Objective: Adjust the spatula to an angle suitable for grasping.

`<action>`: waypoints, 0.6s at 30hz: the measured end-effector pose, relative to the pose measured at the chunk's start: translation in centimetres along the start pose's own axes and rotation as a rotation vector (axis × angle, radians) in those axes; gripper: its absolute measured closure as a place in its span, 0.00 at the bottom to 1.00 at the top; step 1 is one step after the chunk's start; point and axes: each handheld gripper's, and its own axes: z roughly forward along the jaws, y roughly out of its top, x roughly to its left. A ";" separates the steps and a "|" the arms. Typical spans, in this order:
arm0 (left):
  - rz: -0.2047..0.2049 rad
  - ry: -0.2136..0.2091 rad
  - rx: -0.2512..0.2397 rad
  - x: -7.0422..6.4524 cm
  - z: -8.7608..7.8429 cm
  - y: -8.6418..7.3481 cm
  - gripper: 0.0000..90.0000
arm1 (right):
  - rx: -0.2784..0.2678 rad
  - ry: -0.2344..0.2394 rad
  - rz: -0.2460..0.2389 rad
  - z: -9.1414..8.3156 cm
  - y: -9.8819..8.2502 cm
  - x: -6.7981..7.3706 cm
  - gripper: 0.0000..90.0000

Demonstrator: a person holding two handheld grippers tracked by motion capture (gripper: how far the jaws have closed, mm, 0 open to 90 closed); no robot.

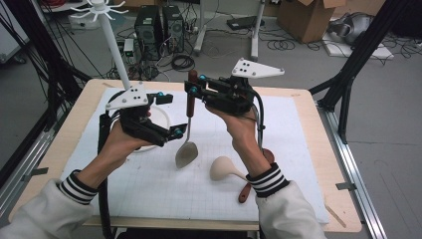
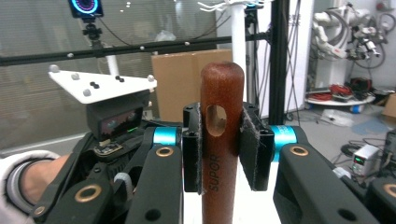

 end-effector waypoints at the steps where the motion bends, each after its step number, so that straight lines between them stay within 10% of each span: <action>1: 0.001 0.012 -0.003 0.0 0.0 0.1 0.02 | 0.003 -0.003 -0.003 0.1 0.0 0.1 0.81; 18: -0.035 0.118 -0.035 0.0 0.6 0.5 0.13 | -0.001 -0.147 -0.028 1.4 0.1 1.9 0.81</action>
